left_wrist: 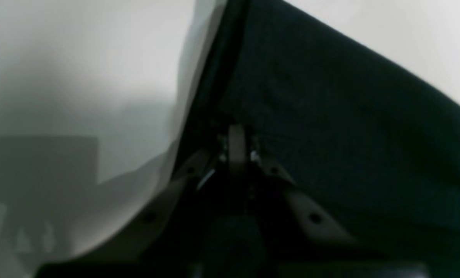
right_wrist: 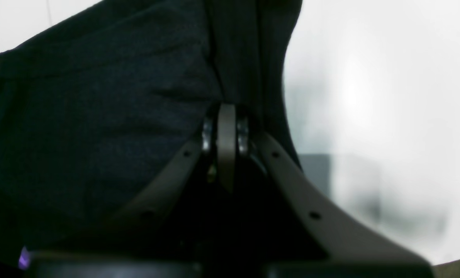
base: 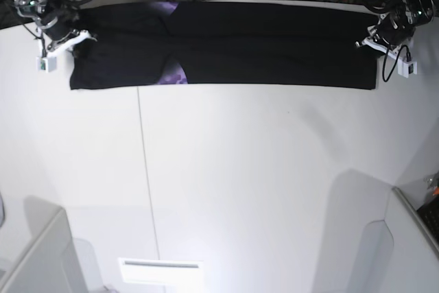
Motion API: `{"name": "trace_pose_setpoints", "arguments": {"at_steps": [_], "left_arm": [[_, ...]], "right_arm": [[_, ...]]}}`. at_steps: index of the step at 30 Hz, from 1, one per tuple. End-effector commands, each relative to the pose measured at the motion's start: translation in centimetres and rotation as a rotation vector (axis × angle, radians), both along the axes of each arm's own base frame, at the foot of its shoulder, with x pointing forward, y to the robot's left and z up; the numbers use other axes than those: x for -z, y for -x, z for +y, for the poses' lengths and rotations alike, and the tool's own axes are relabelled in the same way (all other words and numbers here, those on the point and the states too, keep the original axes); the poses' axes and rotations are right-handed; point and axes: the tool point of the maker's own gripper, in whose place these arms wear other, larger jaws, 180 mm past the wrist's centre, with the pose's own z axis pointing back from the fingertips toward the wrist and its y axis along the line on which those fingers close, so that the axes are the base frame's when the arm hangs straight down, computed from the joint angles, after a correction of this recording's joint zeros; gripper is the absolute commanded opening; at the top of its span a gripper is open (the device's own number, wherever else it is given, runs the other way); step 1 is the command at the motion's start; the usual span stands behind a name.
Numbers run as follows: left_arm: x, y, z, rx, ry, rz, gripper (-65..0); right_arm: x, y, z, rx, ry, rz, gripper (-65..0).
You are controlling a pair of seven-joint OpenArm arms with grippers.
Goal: Fold the T-shirt properly
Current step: 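Lay the folded hem down and hold both grippers at the strip ends, then pull the black strip toward the table center with both grippers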
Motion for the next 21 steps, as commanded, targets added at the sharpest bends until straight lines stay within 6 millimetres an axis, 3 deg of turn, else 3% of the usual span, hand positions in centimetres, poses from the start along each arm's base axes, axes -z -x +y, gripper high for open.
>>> {"name": "trace_pose_setpoints", "arguments": {"at_steps": [1,5,8,11,16,21], "left_arm": [[-1.0,-0.7,0.5,0.016,-0.025,-0.028,-65.0],[-2.9,-1.6,0.2,0.048,-0.053,-0.077,-65.0],[-4.4,-1.8,-0.6,0.084,-0.078,-0.108,-65.0],[-4.5,-1.9,-1.1,0.098,-0.075,-0.11,-65.0],[-2.7,-1.0,-0.4,0.063,-0.055,-0.059,-65.0],[-0.3,0.6,0.6,0.017,-0.024,0.008,-65.0]], "right_arm": [[-0.3,0.0,-0.6,-0.006,0.028,0.001,-65.0],[-2.9,-0.9,-0.7,-0.042,0.083,-0.068,-65.0],[-5.0,-1.7,1.0,-0.142,0.112,-0.152,-65.0],[-5.7,-1.1,1.8,-0.17,0.132,-0.135,-65.0],[-4.5,0.1,4.2,-0.223,0.09,-0.09,-65.0],[-1.0,0.9,5.6,-0.238,0.014,-0.008,-65.0]]}}
